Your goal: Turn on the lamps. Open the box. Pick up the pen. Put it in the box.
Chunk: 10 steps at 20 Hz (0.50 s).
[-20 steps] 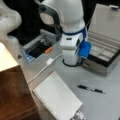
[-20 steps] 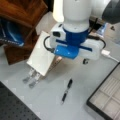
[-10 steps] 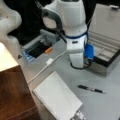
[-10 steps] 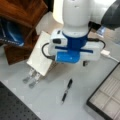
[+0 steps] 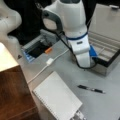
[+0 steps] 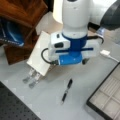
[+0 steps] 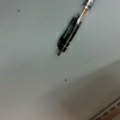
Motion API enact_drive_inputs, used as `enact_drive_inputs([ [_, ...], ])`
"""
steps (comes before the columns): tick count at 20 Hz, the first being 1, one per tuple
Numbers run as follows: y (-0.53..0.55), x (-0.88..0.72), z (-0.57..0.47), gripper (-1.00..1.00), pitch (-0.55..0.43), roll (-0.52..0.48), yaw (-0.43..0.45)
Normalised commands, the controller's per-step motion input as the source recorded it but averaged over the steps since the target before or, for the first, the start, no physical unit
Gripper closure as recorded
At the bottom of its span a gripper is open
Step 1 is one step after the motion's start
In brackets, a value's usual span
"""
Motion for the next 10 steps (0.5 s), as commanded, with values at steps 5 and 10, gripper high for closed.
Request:
enact_drive_inputs([
  [5, -0.13, 0.34, -0.02, -1.00, 0.186, 0.092, 0.280],
  [10, -0.06, 0.27, 0.06, -1.00, 0.176, 0.123, 0.139],
])
